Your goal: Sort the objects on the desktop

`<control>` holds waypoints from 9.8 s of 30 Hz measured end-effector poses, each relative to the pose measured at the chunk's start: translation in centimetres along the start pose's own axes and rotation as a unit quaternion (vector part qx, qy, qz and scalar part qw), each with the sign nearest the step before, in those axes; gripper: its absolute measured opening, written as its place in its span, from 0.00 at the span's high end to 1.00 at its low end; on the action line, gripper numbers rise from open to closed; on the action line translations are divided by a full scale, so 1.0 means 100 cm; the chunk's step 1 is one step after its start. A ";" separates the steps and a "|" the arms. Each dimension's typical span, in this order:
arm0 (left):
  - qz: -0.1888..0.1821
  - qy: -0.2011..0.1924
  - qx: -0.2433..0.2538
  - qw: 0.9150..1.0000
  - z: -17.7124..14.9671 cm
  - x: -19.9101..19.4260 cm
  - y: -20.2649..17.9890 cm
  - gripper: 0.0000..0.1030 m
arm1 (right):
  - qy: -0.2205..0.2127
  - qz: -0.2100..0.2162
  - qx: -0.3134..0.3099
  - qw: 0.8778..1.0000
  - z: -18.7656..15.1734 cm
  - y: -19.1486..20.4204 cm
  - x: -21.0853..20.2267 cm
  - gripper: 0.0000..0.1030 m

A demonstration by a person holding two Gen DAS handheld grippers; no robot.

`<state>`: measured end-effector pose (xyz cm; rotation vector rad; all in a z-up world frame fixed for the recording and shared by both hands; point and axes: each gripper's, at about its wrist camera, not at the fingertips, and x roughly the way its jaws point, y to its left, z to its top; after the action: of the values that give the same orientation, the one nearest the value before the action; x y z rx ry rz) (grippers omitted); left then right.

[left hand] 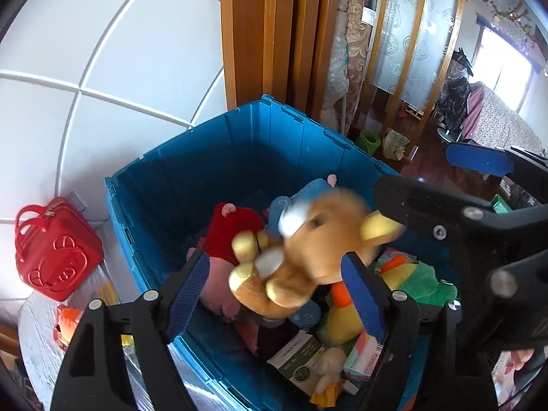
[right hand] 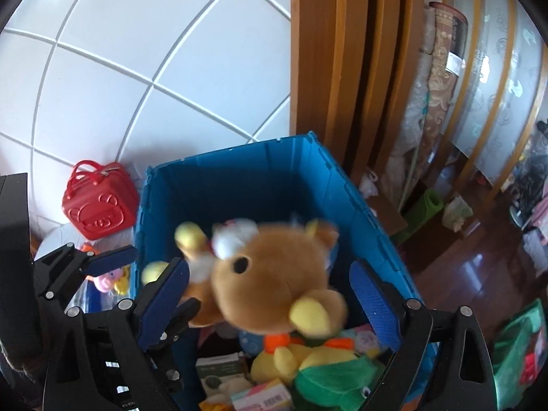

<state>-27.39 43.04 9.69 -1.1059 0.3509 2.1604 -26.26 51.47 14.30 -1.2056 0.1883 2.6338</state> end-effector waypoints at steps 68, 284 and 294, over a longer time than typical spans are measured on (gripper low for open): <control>0.255 0.054 -0.253 0.932 -0.347 -0.048 0.453 0.23 | 0.108 0.161 -0.205 0.959 -0.091 0.397 0.181 0.00; 0.108 -0.149 -0.047 0.982 -0.260 -0.036 0.359 0.24 | -0.027 0.257 -0.093 0.962 -0.117 0.347 0.172 0.21; 0.073 -0.226 0.037 0.971 -0.171 -0.102 0.258 0.24 | -0.120 0.185 -0.052 0.974 -0.076 0.257 0.052 0.21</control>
<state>-30.10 10.81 5.89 -0.5325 0.3066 2.4271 -30.88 25.96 5.83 -0.9438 0.2551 3.1218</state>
